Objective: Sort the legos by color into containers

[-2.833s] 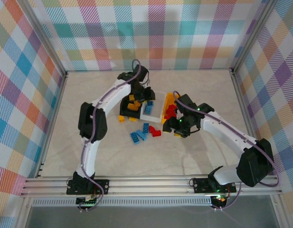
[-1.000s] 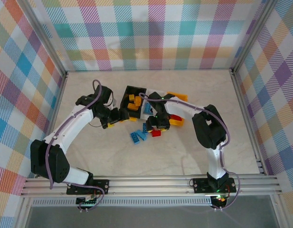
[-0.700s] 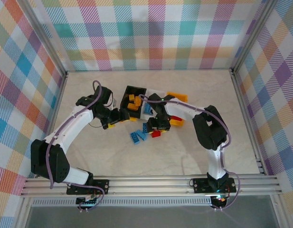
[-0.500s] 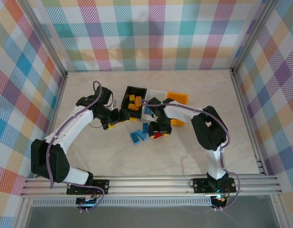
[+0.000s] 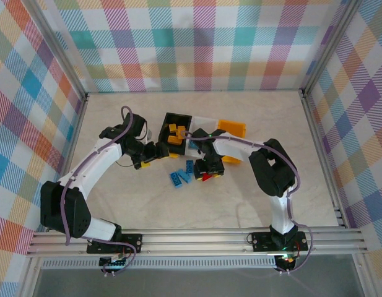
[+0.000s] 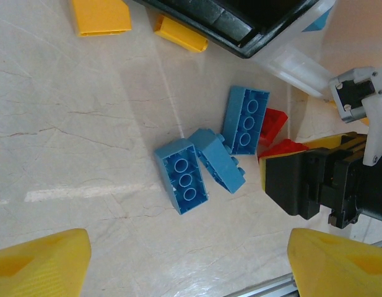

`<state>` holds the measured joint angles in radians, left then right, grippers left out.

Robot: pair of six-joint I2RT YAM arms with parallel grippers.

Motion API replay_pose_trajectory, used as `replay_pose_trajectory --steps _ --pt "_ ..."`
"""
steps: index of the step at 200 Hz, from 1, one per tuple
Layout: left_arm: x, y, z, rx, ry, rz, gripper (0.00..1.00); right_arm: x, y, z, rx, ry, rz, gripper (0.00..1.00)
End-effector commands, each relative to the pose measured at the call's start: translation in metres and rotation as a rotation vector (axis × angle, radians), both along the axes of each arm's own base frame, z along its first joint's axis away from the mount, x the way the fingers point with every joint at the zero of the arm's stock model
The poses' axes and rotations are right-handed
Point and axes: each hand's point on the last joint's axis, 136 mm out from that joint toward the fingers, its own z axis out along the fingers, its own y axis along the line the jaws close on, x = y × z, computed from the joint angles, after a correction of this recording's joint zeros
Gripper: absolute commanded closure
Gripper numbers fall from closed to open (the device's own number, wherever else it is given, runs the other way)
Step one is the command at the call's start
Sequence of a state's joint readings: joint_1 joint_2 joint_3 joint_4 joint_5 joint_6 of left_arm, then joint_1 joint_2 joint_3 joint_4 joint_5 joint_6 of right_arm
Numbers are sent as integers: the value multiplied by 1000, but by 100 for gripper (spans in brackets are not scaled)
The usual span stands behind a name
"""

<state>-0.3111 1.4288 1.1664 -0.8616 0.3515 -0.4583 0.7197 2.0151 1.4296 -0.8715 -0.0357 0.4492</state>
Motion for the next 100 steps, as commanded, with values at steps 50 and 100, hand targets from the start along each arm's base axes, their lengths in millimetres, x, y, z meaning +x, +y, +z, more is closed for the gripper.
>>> replay_pose_trajectory --steps 50,100 --pt "-8 4 -3 -18 15 21 17 -2 -8 8 -35 -6 38 52" --pt "-2 2 -4 -23 10 24 16 -9 -17 53 7 -62 11 55"
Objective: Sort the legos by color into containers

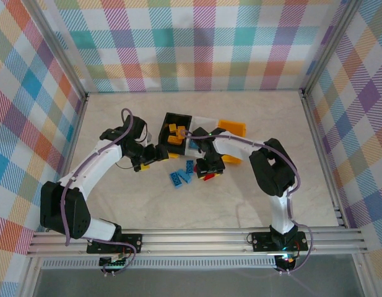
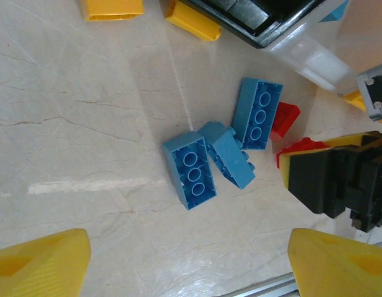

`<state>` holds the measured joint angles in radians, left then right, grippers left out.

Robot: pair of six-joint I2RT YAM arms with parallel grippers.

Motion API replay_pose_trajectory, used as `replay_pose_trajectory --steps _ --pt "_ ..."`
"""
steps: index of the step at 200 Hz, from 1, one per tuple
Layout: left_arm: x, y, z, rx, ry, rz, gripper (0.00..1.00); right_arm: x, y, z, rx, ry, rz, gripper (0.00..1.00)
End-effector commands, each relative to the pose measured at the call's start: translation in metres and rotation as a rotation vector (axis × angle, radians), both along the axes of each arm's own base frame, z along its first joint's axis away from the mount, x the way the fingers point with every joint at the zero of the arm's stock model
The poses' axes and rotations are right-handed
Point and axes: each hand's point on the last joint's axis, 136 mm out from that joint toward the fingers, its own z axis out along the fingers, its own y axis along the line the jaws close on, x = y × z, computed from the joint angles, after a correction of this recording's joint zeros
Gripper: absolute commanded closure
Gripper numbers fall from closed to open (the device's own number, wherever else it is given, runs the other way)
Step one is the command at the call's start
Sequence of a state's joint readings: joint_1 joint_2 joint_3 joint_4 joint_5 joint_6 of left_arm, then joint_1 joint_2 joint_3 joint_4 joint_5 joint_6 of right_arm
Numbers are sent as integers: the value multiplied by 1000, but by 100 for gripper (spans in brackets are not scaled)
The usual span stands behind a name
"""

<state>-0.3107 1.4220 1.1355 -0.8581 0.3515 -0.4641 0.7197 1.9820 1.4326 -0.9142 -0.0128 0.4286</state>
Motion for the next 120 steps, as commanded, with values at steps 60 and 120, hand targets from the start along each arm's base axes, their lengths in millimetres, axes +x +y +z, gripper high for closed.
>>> replay_pose_trajectory --steps 60,120 --pt "10 -12 -10 -34 9 -14 16 20 -49 97 105 -145 -148 55" --pt "-17 -27 -32 -10 67 -67 15 99 -87 73 67 -126 -250 54"
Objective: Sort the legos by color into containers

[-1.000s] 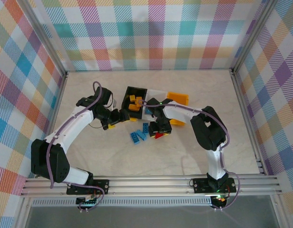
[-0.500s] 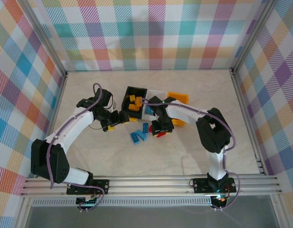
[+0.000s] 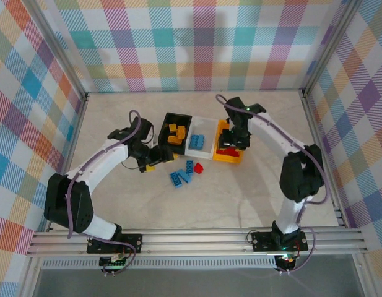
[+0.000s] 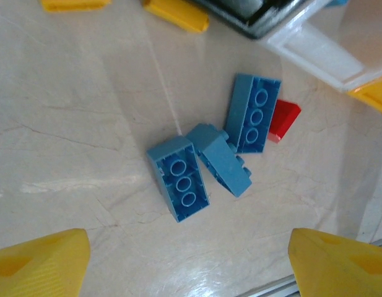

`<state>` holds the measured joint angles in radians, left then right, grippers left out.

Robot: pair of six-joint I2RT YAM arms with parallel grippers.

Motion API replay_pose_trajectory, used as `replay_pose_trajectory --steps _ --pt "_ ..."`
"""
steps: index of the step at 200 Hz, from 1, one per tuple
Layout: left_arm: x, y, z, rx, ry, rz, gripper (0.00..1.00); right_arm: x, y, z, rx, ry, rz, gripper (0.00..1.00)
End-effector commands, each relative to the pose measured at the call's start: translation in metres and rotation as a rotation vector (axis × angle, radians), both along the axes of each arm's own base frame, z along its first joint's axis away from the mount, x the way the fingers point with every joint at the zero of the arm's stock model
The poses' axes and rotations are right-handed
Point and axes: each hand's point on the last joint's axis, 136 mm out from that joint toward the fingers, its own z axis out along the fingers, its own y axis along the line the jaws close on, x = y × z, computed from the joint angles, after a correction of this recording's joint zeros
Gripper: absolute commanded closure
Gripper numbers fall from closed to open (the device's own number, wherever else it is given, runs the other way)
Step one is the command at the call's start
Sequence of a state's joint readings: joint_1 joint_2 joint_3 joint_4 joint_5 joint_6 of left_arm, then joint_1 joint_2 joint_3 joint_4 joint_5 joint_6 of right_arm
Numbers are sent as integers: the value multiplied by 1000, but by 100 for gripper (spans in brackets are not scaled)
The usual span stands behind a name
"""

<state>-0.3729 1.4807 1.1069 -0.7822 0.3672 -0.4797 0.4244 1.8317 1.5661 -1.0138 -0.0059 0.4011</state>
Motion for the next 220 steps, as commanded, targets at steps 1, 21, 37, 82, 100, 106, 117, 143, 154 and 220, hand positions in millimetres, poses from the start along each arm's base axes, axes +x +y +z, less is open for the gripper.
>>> replay_pose_trajectory --steps 1,21,37,82,100,106,117,143,154,220 --pt "-16 -3 -12 4 43 -15 15 18 -6 -16 -23 41 18 54" --pt "-24 1 -16 12 51 -7 9 36 -9 -29 -25 68 -2 54" --pt "-31 4 -21 19 64 -8 1 46 -8 -34 -26 73 -2 50" --pt "-38 5 -35 30 92 -18 0 50 -4 -19 -2 54 -24 41" --pt "-37 2 -42 30 105 -27 0 41 -5 -4 18 35 -42 40" --pt "-36 -1 -45 28 111 -31 0 37 -5 2 27 24 -50 40" --pt "-37 -6 -51 31 120 -50 0 27 -5 10 42 15 -61 39" --pt "-40 -15 -66 52 148 -82 0 -1 -3 21 70 12 -76 39" --pt "-40 -14 -72 63 162 -78 2 -11 -4 24 80 12 -86 39" --pt "-27 -22 -91 74 189 -85 6 -50 -8 30 124 23 -128 38"
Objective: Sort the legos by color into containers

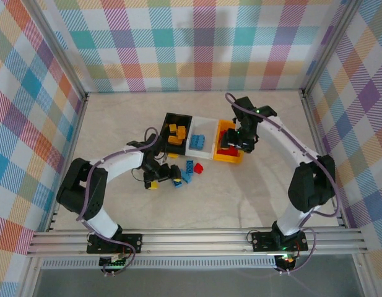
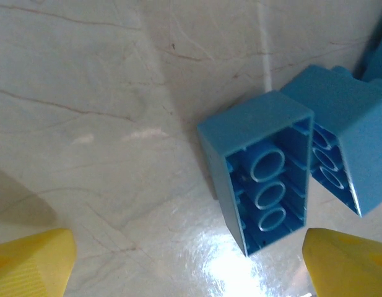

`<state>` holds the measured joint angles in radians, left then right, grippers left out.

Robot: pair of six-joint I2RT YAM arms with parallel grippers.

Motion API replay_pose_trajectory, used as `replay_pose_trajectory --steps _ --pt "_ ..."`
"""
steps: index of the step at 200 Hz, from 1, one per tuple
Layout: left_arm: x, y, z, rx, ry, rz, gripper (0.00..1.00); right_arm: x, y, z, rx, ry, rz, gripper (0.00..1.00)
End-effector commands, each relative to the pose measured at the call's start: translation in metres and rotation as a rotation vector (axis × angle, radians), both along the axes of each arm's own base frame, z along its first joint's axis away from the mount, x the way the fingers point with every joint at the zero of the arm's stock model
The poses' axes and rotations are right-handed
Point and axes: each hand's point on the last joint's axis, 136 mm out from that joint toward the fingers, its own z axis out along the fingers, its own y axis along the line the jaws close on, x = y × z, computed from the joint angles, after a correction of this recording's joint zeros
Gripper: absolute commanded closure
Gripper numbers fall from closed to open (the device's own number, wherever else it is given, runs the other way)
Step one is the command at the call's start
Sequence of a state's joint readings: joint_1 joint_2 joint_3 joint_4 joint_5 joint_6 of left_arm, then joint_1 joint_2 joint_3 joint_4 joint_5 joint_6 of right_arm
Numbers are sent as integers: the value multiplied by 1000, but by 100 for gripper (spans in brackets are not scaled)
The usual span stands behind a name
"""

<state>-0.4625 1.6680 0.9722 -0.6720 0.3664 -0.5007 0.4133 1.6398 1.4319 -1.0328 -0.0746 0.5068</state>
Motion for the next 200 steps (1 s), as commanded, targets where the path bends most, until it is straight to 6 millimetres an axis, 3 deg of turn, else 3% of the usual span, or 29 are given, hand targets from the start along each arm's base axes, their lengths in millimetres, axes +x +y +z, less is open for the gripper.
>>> replay_pose_trajectory --steps 1,73,123,185,200 --pt "10 -8 -2 -15 -11 -14 6 -9 2 4 32 9 -30 38" --pt "24 -16 -16 41 -3 -21 7 -18 17 -4 50 37 -3 38" --pt "29 -27 -15 139 -62 -51 12 -17 22 -7 50 47 19 38" --pt "20 1 -15 333 -73 -148 22 -19 25 -13 57 58 22 38" --pt "21 2 -13 337 -83 -167 33 -19 26 -15 58 61 24 38"
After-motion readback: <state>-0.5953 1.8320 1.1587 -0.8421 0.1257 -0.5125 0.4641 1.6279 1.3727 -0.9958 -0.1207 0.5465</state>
